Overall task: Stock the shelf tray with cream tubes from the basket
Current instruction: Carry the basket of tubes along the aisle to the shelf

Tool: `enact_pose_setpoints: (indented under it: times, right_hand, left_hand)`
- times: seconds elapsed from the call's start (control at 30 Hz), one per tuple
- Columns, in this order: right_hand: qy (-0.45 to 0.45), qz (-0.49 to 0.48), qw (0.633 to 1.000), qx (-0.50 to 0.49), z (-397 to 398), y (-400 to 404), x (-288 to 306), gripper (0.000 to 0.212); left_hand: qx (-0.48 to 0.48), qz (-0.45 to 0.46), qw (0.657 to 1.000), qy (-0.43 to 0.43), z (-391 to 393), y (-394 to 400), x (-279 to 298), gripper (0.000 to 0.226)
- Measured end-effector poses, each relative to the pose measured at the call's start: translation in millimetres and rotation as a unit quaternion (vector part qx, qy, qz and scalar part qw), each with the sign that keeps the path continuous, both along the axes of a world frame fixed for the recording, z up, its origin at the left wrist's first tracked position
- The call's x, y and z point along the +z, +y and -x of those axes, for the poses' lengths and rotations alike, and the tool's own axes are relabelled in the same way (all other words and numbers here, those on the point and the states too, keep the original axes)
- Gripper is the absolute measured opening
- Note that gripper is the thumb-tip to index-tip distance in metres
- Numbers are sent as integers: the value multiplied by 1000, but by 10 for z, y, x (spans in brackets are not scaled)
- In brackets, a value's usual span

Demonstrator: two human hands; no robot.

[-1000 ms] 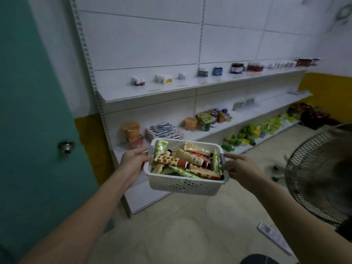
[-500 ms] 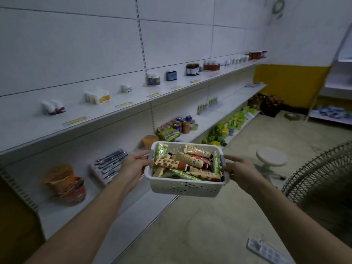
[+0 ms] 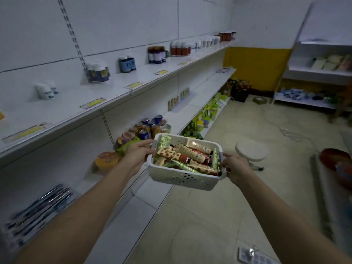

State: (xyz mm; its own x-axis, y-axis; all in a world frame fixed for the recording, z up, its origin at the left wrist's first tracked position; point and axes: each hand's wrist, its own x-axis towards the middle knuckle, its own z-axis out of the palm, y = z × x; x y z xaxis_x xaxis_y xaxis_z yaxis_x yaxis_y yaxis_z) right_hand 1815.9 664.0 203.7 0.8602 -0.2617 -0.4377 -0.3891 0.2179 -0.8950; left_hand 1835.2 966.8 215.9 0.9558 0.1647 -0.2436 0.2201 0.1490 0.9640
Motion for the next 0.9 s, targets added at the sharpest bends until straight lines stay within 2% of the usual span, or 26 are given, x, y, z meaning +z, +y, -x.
enact_pose_setpoints:
  times: [0.2,0.4,0.6,0.9]
  right_hand:
    - [-12,21,999,-24,-1054,-304,-69,51]
    - [4,40,998,-44,-2021,-899,-327,47]
    - [44,41,998,-33,-3123,-1590,-882,41]
    - [147,4,989,0,-4629,-2319,-1588,30]
  left_hand:
    - [-66,9,997,23,-1455,-321,-141,49]
    - [-136,-32,990,35,-2730,-973,-396,51]
    - [-150,-69,984,70,-3979,-1714,-890,57]
    - [-163,-151,959,176,-5555,-2562,-1698,56]
